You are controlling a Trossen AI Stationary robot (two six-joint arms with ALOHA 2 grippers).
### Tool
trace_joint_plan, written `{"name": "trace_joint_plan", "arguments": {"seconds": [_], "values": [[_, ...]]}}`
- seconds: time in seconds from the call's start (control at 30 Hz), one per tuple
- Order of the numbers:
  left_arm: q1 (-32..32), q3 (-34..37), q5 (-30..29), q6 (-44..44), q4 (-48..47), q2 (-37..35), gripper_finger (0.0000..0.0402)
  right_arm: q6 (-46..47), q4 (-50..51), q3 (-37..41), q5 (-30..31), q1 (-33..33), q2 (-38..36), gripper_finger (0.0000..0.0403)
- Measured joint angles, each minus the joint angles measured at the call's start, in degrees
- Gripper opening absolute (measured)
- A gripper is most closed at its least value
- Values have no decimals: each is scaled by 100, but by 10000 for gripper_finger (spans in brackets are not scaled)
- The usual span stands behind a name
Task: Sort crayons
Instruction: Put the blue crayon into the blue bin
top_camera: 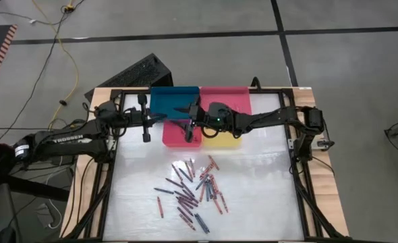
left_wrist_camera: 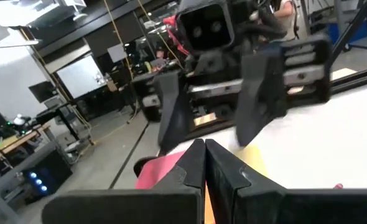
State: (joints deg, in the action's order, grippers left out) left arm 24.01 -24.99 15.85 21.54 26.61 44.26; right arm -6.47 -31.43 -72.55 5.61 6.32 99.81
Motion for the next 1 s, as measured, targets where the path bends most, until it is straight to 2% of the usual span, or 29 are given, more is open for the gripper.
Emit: {"name": "trace_joint_plan", "arguments": {"seconds": [0.17, 0.3, 0.47, 0.73, 0.87, 1.0], "values": [[-2, 0, 38, -120, -62, 1, 2, -21, -164, 0, 16, -108, -2, 240], [0, 0, -14, -84, -233, -1, 1, 1, 73, 0, 35, -112, -2, 240], [-2, 0, -1, 66, -1035, -1, 1, -122, 127, 0, 157, -237, -9, 240], [0, 0, -477, -33, -2323, 111, 0, -694, 1151, -6, 1411, -366, -417, 240], [-62, -154, -329, -57, -2736, 593, 0, -705, 1557, -4, 1588, -312, -576, 240], [-139, -662, -319, 295, -3417, 1421, 0, -718, 1624, -2, 1599, -221, -639, 240]]}}
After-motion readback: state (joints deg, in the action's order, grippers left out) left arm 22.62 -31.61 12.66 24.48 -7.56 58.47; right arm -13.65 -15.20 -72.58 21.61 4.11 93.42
